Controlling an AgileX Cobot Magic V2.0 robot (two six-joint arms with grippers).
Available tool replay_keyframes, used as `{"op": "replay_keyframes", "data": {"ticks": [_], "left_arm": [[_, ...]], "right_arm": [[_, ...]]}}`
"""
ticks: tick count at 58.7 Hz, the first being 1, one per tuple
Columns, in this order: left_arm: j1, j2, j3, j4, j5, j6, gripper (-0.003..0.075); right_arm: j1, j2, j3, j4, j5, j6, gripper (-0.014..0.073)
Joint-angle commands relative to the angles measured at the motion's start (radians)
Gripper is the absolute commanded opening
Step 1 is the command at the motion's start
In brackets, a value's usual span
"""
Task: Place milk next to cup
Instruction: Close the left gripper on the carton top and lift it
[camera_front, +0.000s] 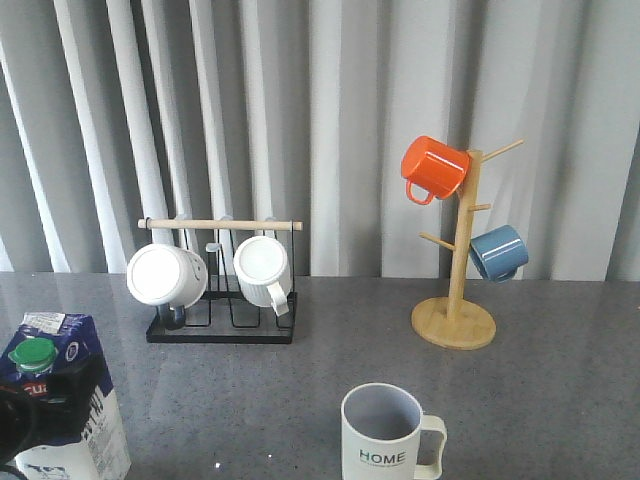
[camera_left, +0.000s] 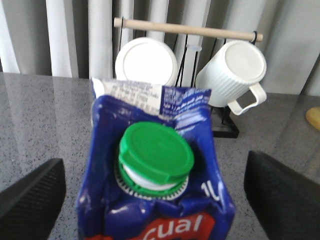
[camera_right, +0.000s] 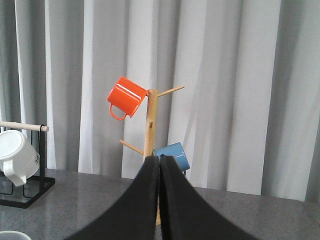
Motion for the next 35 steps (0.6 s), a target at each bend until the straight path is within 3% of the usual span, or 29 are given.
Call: {"op": "replay_keyframes", "data": {"ticks": [1,10,27,35], "left_arm": [[-0.006,0.01,-0.035,-0.013,-0.081,-0.01,0.0719],[-0.006,0.038,-0.035,-0.013,-0.084,-0.01,0.0657],[-0.006,0.05,-0.035,-0.013,-0.113,-0.01,0.0235],[-0.006,0.05,-0.035,-0.013,-0.113,-0.008,0.0102]], "right_arm": [[-0.005,-0.001,-0.026,-0.006,-0.069,-0.004,-0.0011],[-0.005,-0.001,-0.026,-0.006,-0.069,-0.004,-0.0011],[-0.005,-0.001,-0.026,-0.006,-0.069,-0.004,-0.0011],[-0.005,-0.001,-0.026,-0.006,-0.069,-0.004,-0.0011]]}}
